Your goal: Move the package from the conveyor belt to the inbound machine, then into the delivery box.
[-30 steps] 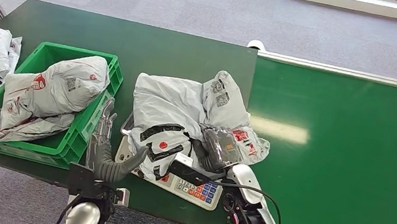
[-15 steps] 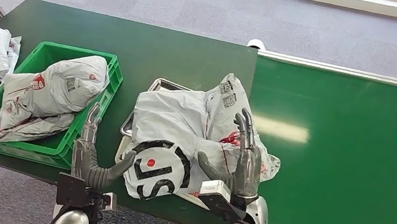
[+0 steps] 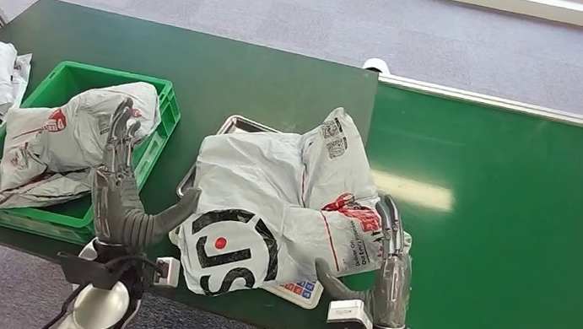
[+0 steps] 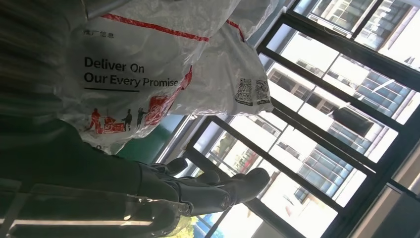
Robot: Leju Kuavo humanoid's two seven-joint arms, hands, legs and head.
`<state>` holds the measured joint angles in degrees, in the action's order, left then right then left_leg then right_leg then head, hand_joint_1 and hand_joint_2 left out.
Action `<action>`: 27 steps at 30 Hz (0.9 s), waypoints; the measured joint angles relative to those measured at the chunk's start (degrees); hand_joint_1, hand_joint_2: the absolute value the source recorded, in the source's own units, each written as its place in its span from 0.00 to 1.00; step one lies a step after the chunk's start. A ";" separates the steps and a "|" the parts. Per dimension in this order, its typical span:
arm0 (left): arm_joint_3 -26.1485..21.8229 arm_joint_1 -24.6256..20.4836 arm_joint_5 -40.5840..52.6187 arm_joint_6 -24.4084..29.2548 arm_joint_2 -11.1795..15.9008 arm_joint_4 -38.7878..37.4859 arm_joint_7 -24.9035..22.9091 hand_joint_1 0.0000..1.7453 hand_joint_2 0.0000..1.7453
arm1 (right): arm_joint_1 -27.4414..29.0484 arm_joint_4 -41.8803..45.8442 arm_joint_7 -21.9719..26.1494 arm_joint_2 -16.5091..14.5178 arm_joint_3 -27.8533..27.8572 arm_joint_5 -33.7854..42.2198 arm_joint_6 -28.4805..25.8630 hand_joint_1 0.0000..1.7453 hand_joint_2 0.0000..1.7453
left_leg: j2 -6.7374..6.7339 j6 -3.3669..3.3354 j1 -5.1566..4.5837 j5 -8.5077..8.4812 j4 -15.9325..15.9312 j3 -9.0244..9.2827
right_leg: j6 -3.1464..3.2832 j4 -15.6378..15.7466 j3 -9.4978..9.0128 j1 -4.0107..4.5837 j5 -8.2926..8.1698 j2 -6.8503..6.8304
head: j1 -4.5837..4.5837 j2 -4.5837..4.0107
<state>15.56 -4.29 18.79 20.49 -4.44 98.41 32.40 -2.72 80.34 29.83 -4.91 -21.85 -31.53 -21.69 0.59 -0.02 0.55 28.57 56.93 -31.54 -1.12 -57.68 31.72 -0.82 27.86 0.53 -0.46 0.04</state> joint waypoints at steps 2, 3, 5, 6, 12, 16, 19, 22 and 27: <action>0.48 -0.65 0.07 0.03 0.17 0.29 -0.08 0.00 1.00 | 0.28 0.25 -0.03 0.26 0.26 0.01 0.07 0.00 1.00 | 0.00 0.00 0.00 0.00 0.00 0.00 | 0.00 0.00 0.01 0.00 0.00 0.00 | 0.00 0.00; 0.66 -0.83 0.14 0.04 0.25 0.37 -0.13 0.00 1.00 | 0.38 0.35 -0.04 0.37 0.34 0.01 0.09 0.00 1.00 | 0.00 0.00 0.00 0.00 0.00 0.00 | 0.00 0.00 0.03 0.00 0.00 0.00 | -0.01 0.00; 1.08 -1.27 0.78 -0.13 0.44 0.39 -0.90 0.00 1.00 | 0.72 0.63 -0.11 0.53 0.56 0.07 0.13 0.00 1.00 | 0.00 0.00 0.00 0.00 0.00 -0.01 | 0.00 0.00 0.06 0.00 0.00 0.00 | -0.01 0.00; 1.41 -1.63 1.50 -0.31 0.56 0.38 -1.75 0.00 1.00 | 1.02 0.83 -0.17 0.61 0.76 0.21 0.23 0.00 1.00 | 0.01 0.00 0.00 0.00 0.00 -0.02 | 0.00 0.00 0.07 0.00 0.00 -0.01 | -0.01 0.00; 4.91 -7.25 17.07 -2.41 1.21 -3.59 -16.42 0.00 1.00 | 4.65 3.73 0.26 1.16 2.78 1.83 1.96 0.00 1.00 | 0.02 0.00 0.00 0.00 0.00 -0.03 | 0.00 0.00 0.06 0.00 0.00 -0.03 | -0.01 0.00; 7.35 -13.57 26.54 -6.68 -0.05 -12.63 -25.16 0.00 1.00 | 5.52 5.48 0.27 1.39 4.11 2.43 3.00 0.00 1.00 | 0.01 -0.02 -0.01 -0.03 0.03 0.01 | 0.01 0.01 0.02 -0.02 -0.06 -0.02 | 0.01 0.00; 8.63 -17.93 28.91 -8.60 -1.80 -21.25 -26.67 0.00 1.00 | 5.59 6.21 0.11 1.41 4.86 2.80 3.73 0.00 1.00 | -0.04 -0.02 -0.02 -0.05 0.03 0.03 | 0.02 0.00 -0.01 -0.02 -0.10 0.02 | 0.00 0.00; 9.32 -20.49 29.27 -8.68 -3.11 -27.18 -26.59 0.00 1.00 | 5.60 6.46 0.05 1.41 5.39 2.83 3.99 0.00 1.00 | -0.05 -0.01 -0.01 -0.05 0.03 0.01 | 0.03 0.00 0.03 -0.02 -0.11 0.04 | -0.02 0.00; 10.51 -23.18 28.80 -14.07 -4.98 -35.89 -25.54 0.00 1.00 | 5.24 6.48 -0.20 1.39 6.03 2.75 4.21 0.00 1.00 | -0.02 -0.01 -0.01 -0.05 0.03 -0.04 | 0.03 0.00 0.07 -0.01 -0.10 0.04 | -0.02 0.00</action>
<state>26.08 -27.47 47.59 6.42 -9.42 62.51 6.86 2.51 86.82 29.63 -3.51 -15.82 -28.78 -17.47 0.57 -0.03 0.54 28.52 56.95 -31.58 -1.09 -57.68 31.79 -0.83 27.77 0.57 -0.49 0.04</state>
